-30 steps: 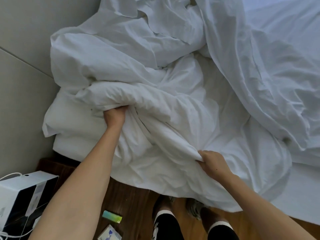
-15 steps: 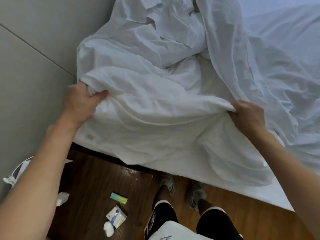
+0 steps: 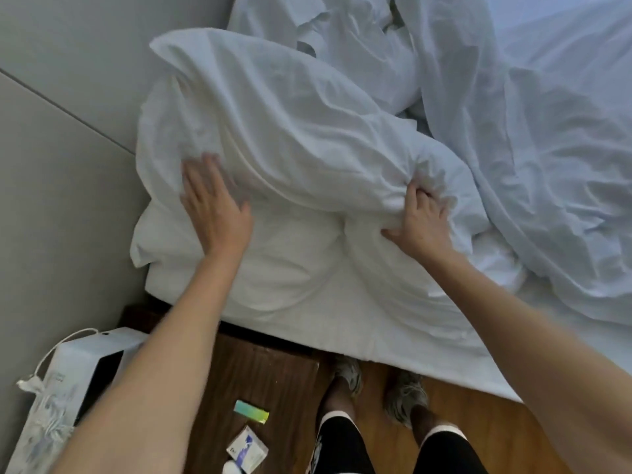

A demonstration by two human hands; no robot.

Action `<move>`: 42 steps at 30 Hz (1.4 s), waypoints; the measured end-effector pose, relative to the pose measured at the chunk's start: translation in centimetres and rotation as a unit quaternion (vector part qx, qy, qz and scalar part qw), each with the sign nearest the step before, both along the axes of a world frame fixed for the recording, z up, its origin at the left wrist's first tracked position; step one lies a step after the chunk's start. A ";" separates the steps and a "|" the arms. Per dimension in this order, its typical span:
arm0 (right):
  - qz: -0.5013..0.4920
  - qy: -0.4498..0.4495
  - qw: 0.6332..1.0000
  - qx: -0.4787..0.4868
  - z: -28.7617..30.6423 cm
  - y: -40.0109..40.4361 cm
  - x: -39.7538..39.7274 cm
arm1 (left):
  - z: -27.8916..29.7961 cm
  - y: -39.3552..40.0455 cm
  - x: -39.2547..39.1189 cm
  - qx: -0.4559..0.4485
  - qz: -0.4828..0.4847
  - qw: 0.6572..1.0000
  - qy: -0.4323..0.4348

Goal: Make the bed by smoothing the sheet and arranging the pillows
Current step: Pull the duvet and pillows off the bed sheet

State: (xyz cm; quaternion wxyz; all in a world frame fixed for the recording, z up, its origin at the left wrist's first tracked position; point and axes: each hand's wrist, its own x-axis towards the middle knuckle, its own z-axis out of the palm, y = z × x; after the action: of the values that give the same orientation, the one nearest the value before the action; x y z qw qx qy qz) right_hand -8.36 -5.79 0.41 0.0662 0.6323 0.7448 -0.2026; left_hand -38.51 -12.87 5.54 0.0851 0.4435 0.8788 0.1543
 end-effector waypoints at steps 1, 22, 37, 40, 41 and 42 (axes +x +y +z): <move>0.000 -0.002 1.000 -0.001 -0.4 0.0 0.1 | -1.8 -2.5 0.9 0.003 0.050 0.998 -0.035; -0.093 0.012 0.993 0.065 -4.8 -1.7 -0.4 | -6.0 -9.8 0.6 -0.010 0.260 0.902 -0.344; 0.082 0.025 0.990 -0.116 -0.9 -11.1 5.8 | -3.6 -12.4 8.7 -0.174 0.106 0.967 -0.150; 0.039 0.034 0.992 -0.113 0.7 -11.8 10.8 | -2.7 -11.5 17.4 -0.207 -0.006 0.966 -0.156; 0.019 0.041 0.993 -0.110 1.2 -11.9 12.8 | -2.5 -11.2 20.1 -0.214 -0.046 0.963 -0.157; 0.000 0.046 0.993 -0.105 1.6 -11.9 14.9 | -2.3 -10.9 22.9 -0.220 -0.083 0.959 -0.157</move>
State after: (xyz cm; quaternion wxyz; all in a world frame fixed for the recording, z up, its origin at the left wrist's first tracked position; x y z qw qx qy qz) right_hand 6.56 -17.66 2.04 0.0981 0.6118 0.7218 -0.3083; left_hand -15.59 -23.76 3.25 0.3297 0.4558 0.8266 0.0173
